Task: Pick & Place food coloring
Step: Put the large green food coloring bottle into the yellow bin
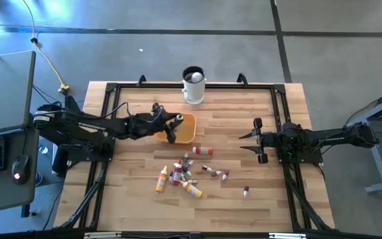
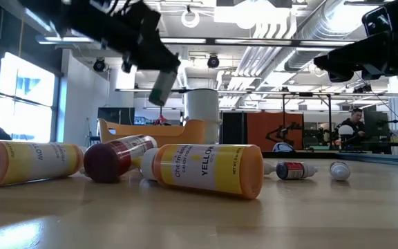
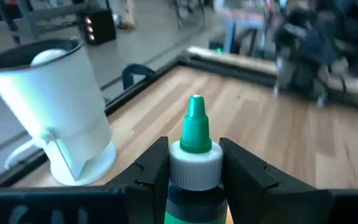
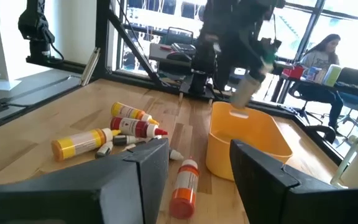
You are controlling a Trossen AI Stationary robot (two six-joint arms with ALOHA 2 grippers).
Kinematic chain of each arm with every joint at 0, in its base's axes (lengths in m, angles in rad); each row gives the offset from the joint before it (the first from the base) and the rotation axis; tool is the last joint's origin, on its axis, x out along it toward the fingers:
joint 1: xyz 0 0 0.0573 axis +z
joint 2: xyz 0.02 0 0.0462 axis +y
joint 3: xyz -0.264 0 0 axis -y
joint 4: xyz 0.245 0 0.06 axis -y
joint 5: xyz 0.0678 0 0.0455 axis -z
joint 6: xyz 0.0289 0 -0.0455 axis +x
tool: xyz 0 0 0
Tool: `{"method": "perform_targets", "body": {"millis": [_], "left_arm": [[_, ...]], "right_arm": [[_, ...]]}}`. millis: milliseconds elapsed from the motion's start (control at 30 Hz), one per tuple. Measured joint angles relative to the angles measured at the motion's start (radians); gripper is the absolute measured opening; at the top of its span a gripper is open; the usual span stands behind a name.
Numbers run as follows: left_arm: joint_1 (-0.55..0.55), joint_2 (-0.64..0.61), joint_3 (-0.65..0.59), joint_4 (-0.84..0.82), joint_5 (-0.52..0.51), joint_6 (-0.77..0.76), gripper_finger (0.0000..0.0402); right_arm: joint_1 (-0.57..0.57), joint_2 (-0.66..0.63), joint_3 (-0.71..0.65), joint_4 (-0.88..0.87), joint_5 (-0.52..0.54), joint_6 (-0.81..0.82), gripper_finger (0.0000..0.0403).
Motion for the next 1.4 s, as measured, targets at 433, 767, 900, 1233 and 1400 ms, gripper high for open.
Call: {"method": "perform_targets", "body": {"millis": [433, 767, 900, 1233, 1400], "left_arm": [[0.025, 0.182, -0.135, 0.21, -0.005, -0.043, 0.0116], [0.025, 0.378, -0.133, 0.595, -0.014, 0.035, 0.0117], [0.025, 0.44, -0.107, 0.63, -0.019, 0.056, 0.0117], [0.025, 0.62, 0.048, 0.638, -0.069, 0.057, 0.0117], [0.025, 0.641, 0.096, 0.608, -0.079, 0.064, 0.0118]], "right_arm": [[0.0, 0.0, 0.0, 0.001, 0.0, 0.0, 0.0165], [0.0, 0.0, 0.0, 0.006, 0.0, 0.0, 0.0165], [0.0, 0.0, 0.0, 0.006, 0.0, 0.0, 0.0165], [0.0, 0.0, 0.0, 0.008, 0.0, 0.0, 0.0165], [0.0, 0.0, 0.0, 0.008, 0.0, 0.0, 0.0165]]}}
